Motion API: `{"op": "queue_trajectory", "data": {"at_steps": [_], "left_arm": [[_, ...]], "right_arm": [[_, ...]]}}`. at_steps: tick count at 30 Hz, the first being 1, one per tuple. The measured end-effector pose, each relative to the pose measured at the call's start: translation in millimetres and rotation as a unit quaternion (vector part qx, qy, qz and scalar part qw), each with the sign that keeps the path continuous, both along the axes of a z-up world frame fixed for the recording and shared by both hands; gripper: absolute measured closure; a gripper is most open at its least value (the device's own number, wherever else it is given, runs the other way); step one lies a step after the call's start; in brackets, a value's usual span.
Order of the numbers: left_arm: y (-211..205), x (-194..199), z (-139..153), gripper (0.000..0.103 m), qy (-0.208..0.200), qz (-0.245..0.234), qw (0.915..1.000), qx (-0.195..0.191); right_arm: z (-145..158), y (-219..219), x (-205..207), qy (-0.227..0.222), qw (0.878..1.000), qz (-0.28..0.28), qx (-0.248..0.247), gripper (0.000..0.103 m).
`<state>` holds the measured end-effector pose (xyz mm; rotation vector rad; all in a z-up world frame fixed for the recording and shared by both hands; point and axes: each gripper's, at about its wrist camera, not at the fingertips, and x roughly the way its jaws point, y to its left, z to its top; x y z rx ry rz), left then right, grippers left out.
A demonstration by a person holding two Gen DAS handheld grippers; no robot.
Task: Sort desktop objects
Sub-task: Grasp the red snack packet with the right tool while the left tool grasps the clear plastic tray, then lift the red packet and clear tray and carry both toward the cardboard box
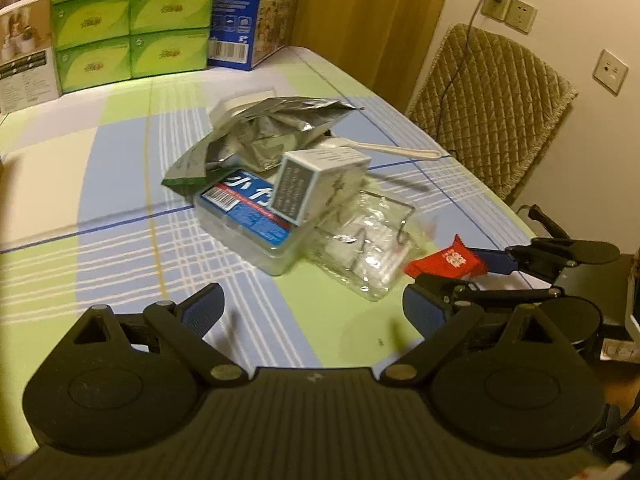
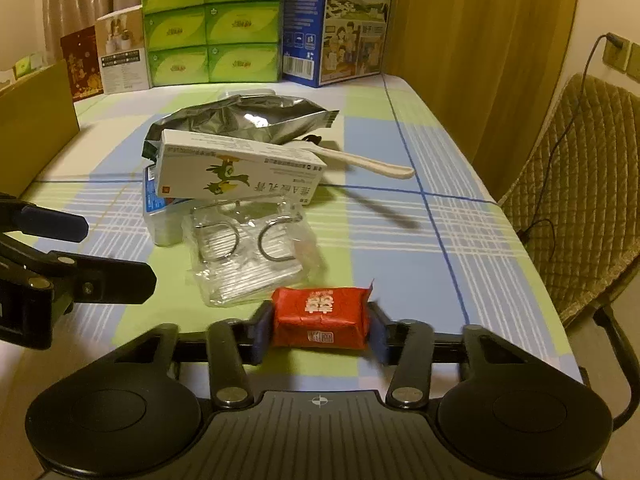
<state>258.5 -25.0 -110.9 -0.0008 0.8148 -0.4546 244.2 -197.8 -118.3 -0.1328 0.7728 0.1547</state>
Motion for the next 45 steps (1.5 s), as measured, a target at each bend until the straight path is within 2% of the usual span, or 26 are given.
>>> {"op": "queue_trajectory", "data": {"at_steps": [4,8,10,19,24,25,26,28,30,34,41,45], "left_arm": [[-8,0,-1,0.012,-0.008,-0.020,0.9998,0.004],[-19,7,-5,0.025,-0.014,-0.047,0.9988,0.006],[-24,12,-8,0.027,-0.018,-0.063,0.9978,0.003],[-34,39,-22,0.030,-0.019,-0.104,0.9944,-0.009],[-36,48,-25,0.030,-0.037,-0.110,0.9933,-0.004],[-36,50,-25,0.032,-0.037,-0.111,0.9930,-0.007],[-37,51,-25,0.040,-0.036,-0.113,0.9929,-0.006],[-38,51,-26,0.049,-0.030,-0.117,0.9927,-0.003],[-38,47,-27,0.063,-0.028,-0.120,0.9923,0.003],[-32,34,-21,0.075,-0.019,-0.097,0.9950,0.006],[-12,-15,-9,0.076,-0.005,-0.041,0.9983,0.040],[-2,-40,-6,0.072,-0.012,-0.027,0.9989,0.037]], "right_arm": [[3,-9,1,0.001,1.000,-0.005,0.000,0.063],[9,-20,6,-0.001,1.000,-0.016,0.004,0.063],[9,-25,7,0.001,1.000,-0.022,0.006,0.063],[6,-34,12,0.012,0.999,-0.038,0.018,0.063],[5,-37,14,0.011,0.999,-0.043,0.019,0.063],[5,-38,14,0.011,0.999,-0.044,0.019,0.063],[5,-39,14,0.011,0.999,-0.045,0.019,0.063],[5,-38,15,0.011,0.999,-0.046,0.019,0.063],[5,-38,15,0.011,0.999,-0.047,0.021,0.063],[6,-36,12,0.014,0.999,-0.042,0.029,0.063],[8,-32,-12,0.023,0.998,-0.017,0.049,0.063],[7,-24,-26,0.023,0.998,0.006,0.050,0.063]]}}
